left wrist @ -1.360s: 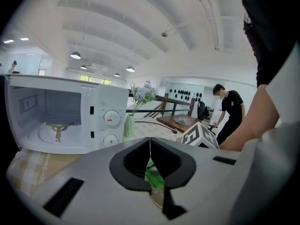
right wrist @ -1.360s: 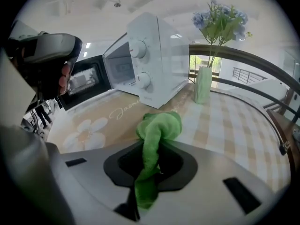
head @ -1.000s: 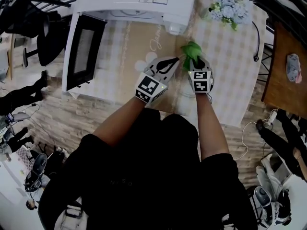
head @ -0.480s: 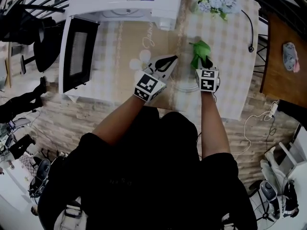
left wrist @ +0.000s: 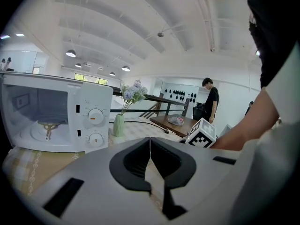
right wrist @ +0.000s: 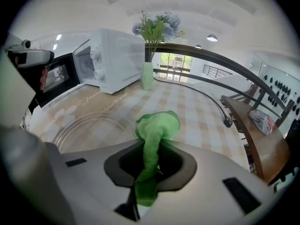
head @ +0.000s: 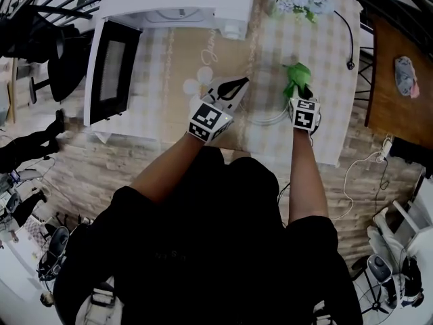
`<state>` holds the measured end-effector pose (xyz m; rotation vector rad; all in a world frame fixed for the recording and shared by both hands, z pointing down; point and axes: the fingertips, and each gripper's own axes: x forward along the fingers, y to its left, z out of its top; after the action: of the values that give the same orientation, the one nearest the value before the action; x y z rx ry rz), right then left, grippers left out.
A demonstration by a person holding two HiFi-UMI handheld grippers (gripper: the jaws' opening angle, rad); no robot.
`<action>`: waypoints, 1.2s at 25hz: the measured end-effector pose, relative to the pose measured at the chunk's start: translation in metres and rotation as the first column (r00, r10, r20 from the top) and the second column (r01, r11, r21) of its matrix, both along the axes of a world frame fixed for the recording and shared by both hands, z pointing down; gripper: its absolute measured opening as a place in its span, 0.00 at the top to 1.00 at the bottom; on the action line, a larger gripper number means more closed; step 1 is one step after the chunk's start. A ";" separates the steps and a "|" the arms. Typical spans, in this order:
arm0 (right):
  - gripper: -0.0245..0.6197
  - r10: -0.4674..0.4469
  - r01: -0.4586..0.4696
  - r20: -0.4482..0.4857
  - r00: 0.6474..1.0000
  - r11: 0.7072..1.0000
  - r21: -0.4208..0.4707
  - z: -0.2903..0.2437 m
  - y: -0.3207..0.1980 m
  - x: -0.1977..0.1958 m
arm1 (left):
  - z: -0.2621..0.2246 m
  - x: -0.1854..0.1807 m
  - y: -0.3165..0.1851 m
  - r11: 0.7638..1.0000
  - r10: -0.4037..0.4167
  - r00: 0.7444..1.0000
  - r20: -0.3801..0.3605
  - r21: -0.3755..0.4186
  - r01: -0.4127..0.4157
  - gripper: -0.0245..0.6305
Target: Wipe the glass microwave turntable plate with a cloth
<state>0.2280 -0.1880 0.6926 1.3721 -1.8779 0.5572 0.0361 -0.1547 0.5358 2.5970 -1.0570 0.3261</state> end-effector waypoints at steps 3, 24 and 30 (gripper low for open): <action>0.86 0.006 -0.006 0.017 1.000 1.000 0.016 -0.013 0.002 0.001 | -0.006 -0.007 0.005 1.000 -0.011 1.000 0.007 0.002 0.011 0.93; 0.86 -0.261 0.252 0.188 0.947 0.965 0.074 -0.062 0.025 -0.184 | 0.007 -0.069 0.013 0.993 -0.120 0.990 0.071 -0.006 0.121 0.93; 0.86 -0.286 0.290 0.216 0.934 0.957 0.009 -0.039 0.035 -0.215 | 0.018 -0.080 0.016 0.991 -0.129 0.989 0.075 -0.030 0.131 0.93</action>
<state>0.0130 -0.1529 0.6538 1.0263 -2.1924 0.5931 -0.0435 -0.1388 0.5534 2.4877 -1.2274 0.4070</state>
